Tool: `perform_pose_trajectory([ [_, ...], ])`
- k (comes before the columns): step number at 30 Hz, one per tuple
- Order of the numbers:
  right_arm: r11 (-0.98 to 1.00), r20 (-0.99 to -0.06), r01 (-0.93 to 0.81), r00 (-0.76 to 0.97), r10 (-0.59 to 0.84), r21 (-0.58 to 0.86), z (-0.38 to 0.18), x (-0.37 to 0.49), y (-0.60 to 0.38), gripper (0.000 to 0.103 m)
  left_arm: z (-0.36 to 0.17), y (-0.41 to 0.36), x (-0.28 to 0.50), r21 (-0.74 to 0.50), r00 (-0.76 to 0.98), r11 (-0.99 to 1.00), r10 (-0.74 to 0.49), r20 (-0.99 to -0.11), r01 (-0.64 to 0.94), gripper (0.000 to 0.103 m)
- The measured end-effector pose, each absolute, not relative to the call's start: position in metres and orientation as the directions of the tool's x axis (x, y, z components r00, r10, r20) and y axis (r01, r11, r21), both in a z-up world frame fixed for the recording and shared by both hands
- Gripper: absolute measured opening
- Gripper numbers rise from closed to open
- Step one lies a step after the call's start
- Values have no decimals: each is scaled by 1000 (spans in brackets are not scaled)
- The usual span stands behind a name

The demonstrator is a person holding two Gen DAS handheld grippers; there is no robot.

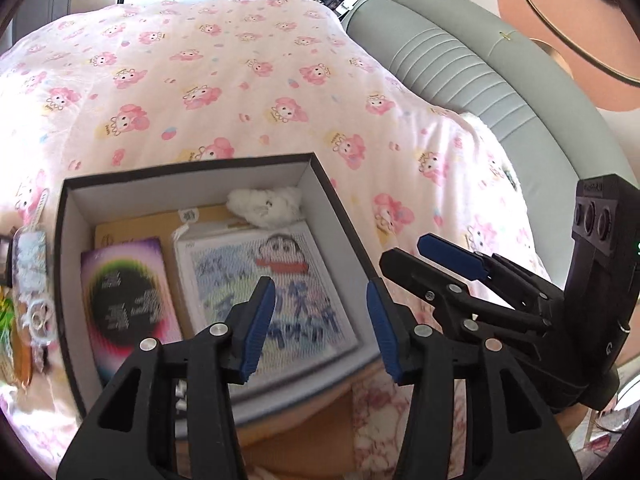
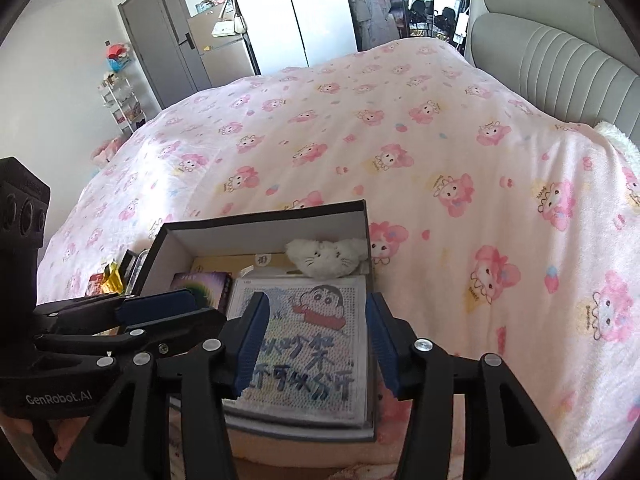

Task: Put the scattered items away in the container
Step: 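Withdraw the left gripper from the box, then move the left gripper to the wooden comb with tassel and grasp it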

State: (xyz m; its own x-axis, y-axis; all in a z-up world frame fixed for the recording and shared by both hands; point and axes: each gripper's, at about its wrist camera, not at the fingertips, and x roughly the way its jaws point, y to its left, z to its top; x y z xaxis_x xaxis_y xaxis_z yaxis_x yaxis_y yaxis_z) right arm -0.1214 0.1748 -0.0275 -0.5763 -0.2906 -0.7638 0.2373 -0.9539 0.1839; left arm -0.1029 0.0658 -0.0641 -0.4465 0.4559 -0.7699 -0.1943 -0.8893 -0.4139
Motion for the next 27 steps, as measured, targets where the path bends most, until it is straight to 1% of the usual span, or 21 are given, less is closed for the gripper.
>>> perform_pose_trajectory([
  [6,-921,-763,301,-526,-375,245,-24,-89,141,46,-51,26,-55,-424,-462,-896,434,-773,-132,48],
  [10,-884,-758,391,-488,-434,254,-20,-79,102,46,-50,-14,-31,-470,-484,-880,440,-756,-65,48],
  [19,-766,-775,595,-355,-523,244,-25,-71,-11,46,-62,-115,18,-493,-570,-862,348,-744,119,49],
  [21,-725,-777,642,-315,-545,249,-29,-72,-34,46,-71,-137,26,-499,-596,-850,315,-739,168,49],
  [24,-670,-788,679,-220,-576,300,-43,-86,-65,46,-101,-179,34,-467,-595,-831,219,-773,301,49],
  [26,-681,-816,672,-197,-544,291,-54,-98,-83,46,-133,-211,35,-486,-564,-782,214,-797,390,49],
  [27,-674,-821,675,-177,-543,300,-58,-104,-90,46,-152,-225,34,-507,-549,-751,233,-803,423,48],
])
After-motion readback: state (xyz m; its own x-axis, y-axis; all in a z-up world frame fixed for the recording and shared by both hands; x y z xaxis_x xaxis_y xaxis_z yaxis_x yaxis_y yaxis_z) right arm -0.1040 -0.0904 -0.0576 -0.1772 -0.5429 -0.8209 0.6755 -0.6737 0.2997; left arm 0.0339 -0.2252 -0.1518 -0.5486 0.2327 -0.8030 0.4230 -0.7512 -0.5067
